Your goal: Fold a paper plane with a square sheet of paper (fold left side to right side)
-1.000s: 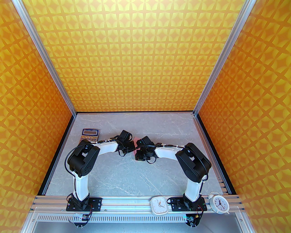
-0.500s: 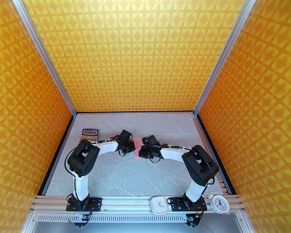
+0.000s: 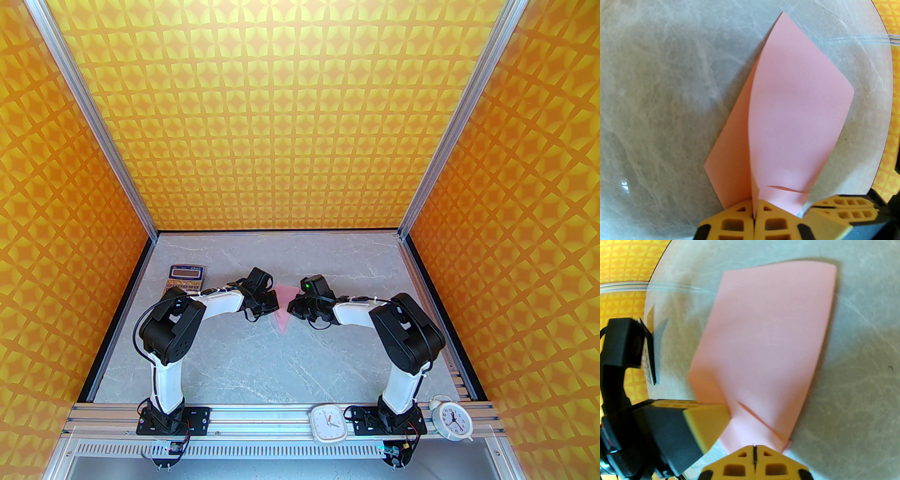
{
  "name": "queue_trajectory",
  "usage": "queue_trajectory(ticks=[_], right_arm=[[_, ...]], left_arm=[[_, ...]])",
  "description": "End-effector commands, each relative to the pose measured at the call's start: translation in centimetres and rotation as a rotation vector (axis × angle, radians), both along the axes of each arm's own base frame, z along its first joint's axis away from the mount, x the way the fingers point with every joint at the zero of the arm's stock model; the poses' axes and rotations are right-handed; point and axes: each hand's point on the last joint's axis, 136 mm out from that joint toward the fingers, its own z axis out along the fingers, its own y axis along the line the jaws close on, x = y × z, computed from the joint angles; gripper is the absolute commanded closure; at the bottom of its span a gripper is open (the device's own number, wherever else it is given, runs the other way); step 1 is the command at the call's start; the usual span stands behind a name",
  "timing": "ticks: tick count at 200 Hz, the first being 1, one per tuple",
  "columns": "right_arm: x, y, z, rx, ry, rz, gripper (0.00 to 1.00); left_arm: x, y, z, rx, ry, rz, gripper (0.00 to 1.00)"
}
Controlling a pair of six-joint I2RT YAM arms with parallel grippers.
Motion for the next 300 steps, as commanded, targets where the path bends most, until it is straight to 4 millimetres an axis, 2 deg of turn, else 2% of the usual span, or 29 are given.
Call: queue_trajectory(ticks=[1, 29, 47, 97, 125, 150, 179, 221, 243, 300], right_arm=[[0.4, -0.2, -0.9, 0.003, 0.019, -0.023, 1.00], [0.0, -0.7, -2.1, -0.037, 0.055, -0.024, 1.00], [-0.2, -0.9, -2.1, -0.044, 0.054, -0.020, 1.00], [-0.3, -0.7, 0.1, -0.020, 0.011, -0.001, 1.00], [-0.4, -0.7, 0.6, -0.010, -0.001, -0.005, 1.00], [-0.7, -0.5, -0.8, -0.007, 0.036, 0.007, 1.00], [-1.0, -1.1, -2.6, -0.047, 0.080, -0.009, 1.00], [-1.2, -1.7, -3.7, -0.108, 0.102, 0.001, 1.00], [-1.4, -1.9, -4.0, -0.128, 0.112, 0.007, 1.00], [-1.7, -2.1, -4.5, -0.146, 0.127, 0.013, 1.00]], left_arm=[[0.4, -0.2, 1.0, 0.013, -0.029, -0.008, 1.00], [0.5, -0.3, 0.9, 0.015, -0.027, -0.009, 1.00], [0.5, -0.3, 0.8, 0.016, -0.025, -0.009, 1.00], [0.5, -0.3, 0.8, 0.018, -0.025, -0.010, 1.00], [0.6, -0.3, 0.8, 0.017, -0.026, -0.011, 1.00], [0.6, -0.4, 0.7, 0.017, -0.025, -0.010, 1.00], [0.5, -0.3, 0.7, 0.021, -0.023, -0.014, 1.00], [0.7, -0.5, 1.0, 0.023, -0.025, -0.020, 1.00], [0.8, -0.5, 1.3, 0.024, -0.028, -0.024, 0.80], [1.5, -0.3, 3.1, 0.037, -0.077, -0.028, 0.78]])
